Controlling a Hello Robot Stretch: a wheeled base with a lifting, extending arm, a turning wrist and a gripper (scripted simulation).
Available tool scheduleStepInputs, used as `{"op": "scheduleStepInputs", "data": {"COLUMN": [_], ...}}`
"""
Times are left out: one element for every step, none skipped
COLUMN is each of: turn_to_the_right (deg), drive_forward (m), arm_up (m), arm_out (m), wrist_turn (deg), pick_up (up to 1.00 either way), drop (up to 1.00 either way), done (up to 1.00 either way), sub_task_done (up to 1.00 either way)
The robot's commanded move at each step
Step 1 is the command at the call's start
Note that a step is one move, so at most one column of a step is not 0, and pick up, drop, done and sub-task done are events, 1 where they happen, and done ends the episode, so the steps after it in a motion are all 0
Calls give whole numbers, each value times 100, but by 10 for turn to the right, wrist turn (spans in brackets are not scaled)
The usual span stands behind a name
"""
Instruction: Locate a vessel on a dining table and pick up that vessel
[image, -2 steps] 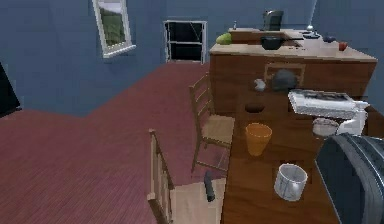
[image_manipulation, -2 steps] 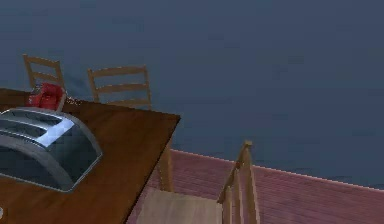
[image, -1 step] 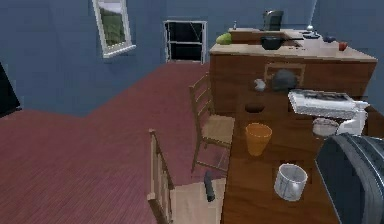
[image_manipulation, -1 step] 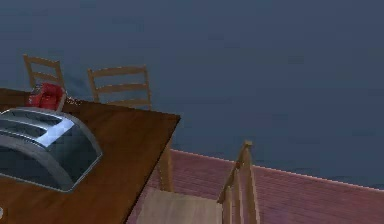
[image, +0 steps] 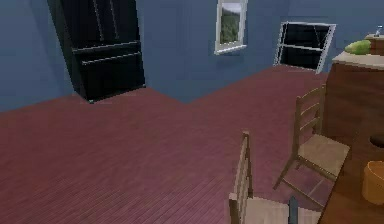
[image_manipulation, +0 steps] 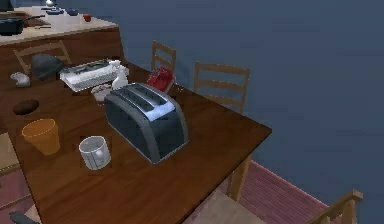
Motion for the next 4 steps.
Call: {"op": "scheduleStepInputs", "data": {"turn_to_the_right": [0, -210, 0, 0], "drive_forward": [5, 0, 0, 0], "arm_up": [0, 0, 50, 38], "arm_out": [0, 0, 0, 0], "wrist_turn": [0, 0, 0, 0], "pick_up": [0, 0, 0, 0], "drop": [0, 0, 0, 0], "done": [0, 0, 0, 0], "sub_task_done": [0, 0, 0, 0]}}
